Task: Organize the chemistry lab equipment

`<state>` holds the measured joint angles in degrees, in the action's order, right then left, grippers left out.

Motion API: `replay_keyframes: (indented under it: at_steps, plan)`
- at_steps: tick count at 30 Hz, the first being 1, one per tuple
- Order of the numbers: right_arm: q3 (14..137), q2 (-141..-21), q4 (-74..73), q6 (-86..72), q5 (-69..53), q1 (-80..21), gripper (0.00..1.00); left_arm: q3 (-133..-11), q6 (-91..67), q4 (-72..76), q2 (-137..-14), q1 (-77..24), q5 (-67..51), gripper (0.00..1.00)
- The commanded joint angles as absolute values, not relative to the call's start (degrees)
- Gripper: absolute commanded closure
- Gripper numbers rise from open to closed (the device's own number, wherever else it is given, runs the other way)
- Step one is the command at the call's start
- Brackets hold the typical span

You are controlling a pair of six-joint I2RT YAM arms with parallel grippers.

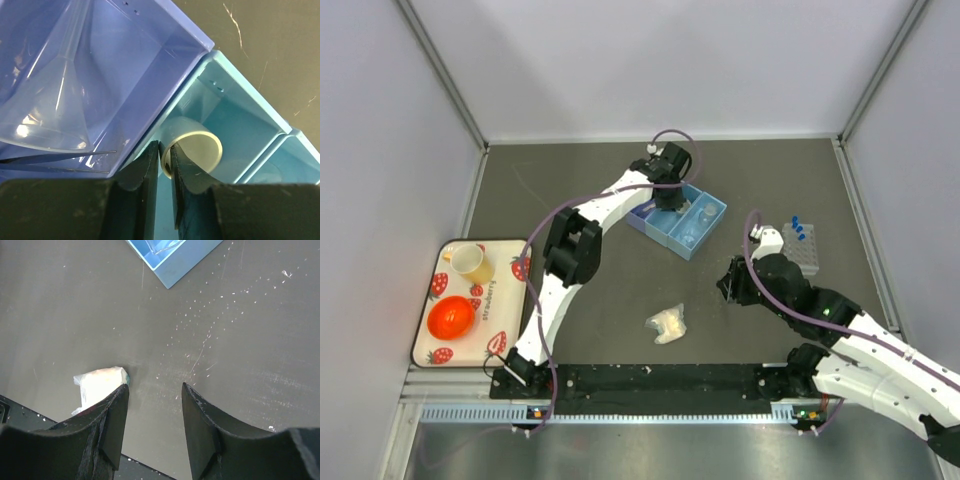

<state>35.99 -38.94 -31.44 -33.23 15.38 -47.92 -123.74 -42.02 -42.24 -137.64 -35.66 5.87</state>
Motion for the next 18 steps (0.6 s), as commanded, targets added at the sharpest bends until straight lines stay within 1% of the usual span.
replay_keyframes:
  at_steps: [1, 6, 17, 18]
  plan:
    - [35.77, -37.97, -29.44, -33.49, 15.21, -48.6, 0.53, -123.31, -41.84, -42.1, -138.51, -35.68, 7.03, 0.79]
    - [35.6, -38.14, -29.44, -33.57, 15.21, -48.6, 0.53, -122.61, -41.75, -42.1, -138.51, -35.68, 7.21, 0.75]
    - [35.51, -38.32, -29.09, -33.49, 14.59, -48.6, 0.53, -120.94, -40.78, -42.27, -135.53, -35.68, 7.82, 0.57]
    - [35.51, -38.32, -29.0, -33.4, 14.5, -48.6, 0.53, -120.94, -40.69, -42.36, -134.92, -35.68, 7.91, 0.57]
